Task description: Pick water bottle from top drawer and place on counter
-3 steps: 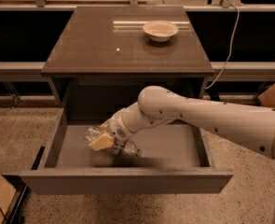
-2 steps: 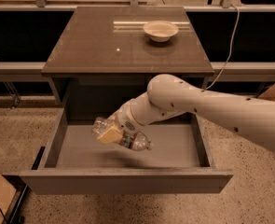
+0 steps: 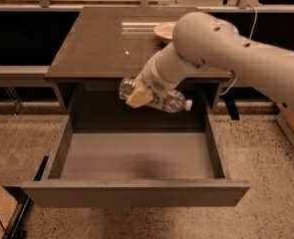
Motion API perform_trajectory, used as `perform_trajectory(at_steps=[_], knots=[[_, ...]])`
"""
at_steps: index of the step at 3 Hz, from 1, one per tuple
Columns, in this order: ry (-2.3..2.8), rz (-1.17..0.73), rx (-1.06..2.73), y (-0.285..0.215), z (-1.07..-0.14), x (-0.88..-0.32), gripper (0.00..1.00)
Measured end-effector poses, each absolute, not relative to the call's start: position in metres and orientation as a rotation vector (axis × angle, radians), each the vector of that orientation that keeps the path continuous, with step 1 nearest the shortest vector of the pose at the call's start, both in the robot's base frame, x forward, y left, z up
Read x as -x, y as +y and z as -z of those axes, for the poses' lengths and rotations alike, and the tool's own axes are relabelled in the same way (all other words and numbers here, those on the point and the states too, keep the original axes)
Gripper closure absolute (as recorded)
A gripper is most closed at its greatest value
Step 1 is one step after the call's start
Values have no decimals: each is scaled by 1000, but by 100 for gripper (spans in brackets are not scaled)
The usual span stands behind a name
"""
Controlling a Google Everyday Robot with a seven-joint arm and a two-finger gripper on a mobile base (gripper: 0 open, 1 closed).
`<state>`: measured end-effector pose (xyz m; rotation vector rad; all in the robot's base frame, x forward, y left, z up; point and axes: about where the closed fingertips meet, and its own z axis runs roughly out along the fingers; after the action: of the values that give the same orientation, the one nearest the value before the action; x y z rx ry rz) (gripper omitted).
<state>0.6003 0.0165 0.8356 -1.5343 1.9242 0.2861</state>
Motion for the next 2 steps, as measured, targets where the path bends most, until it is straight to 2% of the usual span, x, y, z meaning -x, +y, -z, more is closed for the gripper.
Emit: perform_trajectory(at_steps=[1, 2], knots=[[1850, -152, 1545, 6, -882, -655, 100], [1794, -126, 1487, 5, -926, -669, 100]])
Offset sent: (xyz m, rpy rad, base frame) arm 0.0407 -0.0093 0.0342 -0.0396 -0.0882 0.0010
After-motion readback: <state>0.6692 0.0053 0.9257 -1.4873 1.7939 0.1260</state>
